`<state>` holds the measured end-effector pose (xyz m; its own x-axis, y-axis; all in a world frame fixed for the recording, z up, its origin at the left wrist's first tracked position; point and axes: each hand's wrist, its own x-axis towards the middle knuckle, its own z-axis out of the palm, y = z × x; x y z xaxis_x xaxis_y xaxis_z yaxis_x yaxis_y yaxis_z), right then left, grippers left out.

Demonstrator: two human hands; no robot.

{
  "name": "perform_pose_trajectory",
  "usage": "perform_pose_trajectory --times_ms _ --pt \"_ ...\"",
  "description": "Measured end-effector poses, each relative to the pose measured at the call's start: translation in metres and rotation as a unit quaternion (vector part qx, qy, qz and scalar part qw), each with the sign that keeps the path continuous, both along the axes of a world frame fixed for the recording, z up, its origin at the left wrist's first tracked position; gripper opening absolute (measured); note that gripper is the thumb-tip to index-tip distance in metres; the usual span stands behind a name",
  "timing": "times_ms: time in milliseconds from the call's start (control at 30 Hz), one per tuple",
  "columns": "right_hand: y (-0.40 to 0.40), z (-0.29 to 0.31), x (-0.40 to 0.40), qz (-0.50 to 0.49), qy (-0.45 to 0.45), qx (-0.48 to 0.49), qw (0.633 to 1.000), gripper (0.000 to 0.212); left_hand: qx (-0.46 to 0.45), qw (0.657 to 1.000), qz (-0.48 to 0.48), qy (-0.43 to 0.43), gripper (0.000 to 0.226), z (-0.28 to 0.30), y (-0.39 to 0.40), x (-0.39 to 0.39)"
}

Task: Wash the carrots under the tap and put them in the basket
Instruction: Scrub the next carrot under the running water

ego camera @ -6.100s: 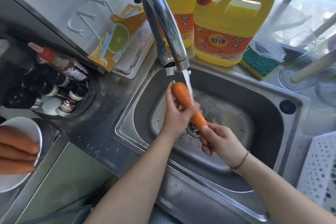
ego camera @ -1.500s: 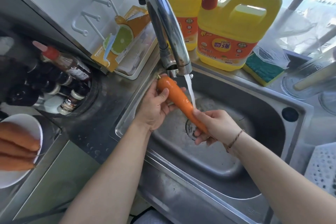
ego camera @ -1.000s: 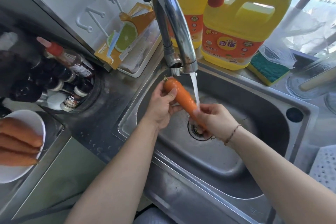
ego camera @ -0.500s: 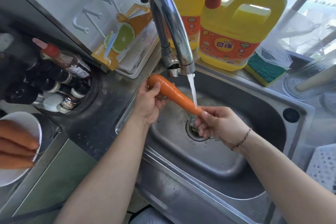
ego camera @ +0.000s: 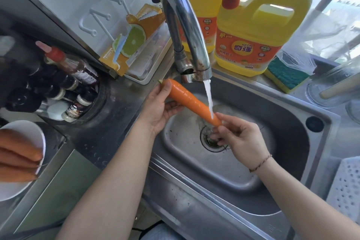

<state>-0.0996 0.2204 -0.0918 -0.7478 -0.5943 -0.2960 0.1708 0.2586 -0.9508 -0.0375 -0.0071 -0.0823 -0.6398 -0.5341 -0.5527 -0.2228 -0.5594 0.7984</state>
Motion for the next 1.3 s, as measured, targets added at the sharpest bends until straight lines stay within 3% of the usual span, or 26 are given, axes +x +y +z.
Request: perform_pose_trajectory --times_ms 133,233,300,367,467,600,667,800,900,1033,1100,1200,1300 --pt "-0.007 0.006 -0.001 -0.038 -0.070 -0.020 0.997 0.016 0.023 1.000 0.003 0.015 0.016 -0.002 0.003 0.000" --pt "-0.016 0.009 -0.005 -0.055 -0.071 0.027 0.996 0.009 0.024 1.000 0.010 0.008 0.013 -0.003 0.008 -0.001" --pt "-0.026 0.013 -0.009 -0.029 -0.022 0.110 0.993 0.016 0.014 1.000 -0.003 -0.006 0.011 -0.005 0.016 -0.004" --pt "-0.040 0.018 -0.013 0.018 0.022 0.194 0.981 0.036 0.009 0.999 -0.028 -0.018 0.011 -0.007 0.031 -0.008" --pt "-0.056 0.023 -0.021 0.062 0.052 0.249 0.965 0.056 0.007 0.999 -0.025 -0.030 0.030 -0.010 0.043 -0.013" --pt "-0.047 0.026 -0.021 0.181 0.020 0.171 0.968 0.025 -0.016 0.998 0.007 -0.058 0.033 -0.008 0.023 -0.015" --pt "-0.043 0.027 -0.020 0.190 0.004 0.138 0.972 0.017 -0.012 0.998 0.018 -0.062 0.036 -0.008 0.020 -0.016" --pt "-0.053 0.024 -0.029 0.105 0.110 0.236 0.960 0.035 0.017 0.997 0.030 -0.066 0.040 -0.009 0.038 -0.019" --pt "-0.051 0.025 -0.028 0.138 0.131 0.293 0.937 0.043 0.006 0.997 0.029 -0.076 0.042 -0.009 0.035 -0.020" --pt "-0.036 0.016 -0.025 0.199 0.073 0.160 0.964 0.006 0.007 0.996 0.037 -0.077 0.036 -0.009 0.030 -0.017" --pt "-0.037 0.012 -0.027 0.159 0.050 0.168 0.972 0.005 0.026 0.997 0.031 -0.063 0.029 -0.011 0.035 -0.014" --pt "-0.044 0.012 -0.025 0.111 0.050 0.226 0.966 0.041 0.034 0.999 0.002 -0.035 0.015 -0.011 0.041 -0.011" --pt "-0.040 0.010 -0.019 0.136 -0.025 0.155 0.978 0.027 0.032 0.999 -0.008 -0.003 0.018 -0.007 0.030 -0.009"
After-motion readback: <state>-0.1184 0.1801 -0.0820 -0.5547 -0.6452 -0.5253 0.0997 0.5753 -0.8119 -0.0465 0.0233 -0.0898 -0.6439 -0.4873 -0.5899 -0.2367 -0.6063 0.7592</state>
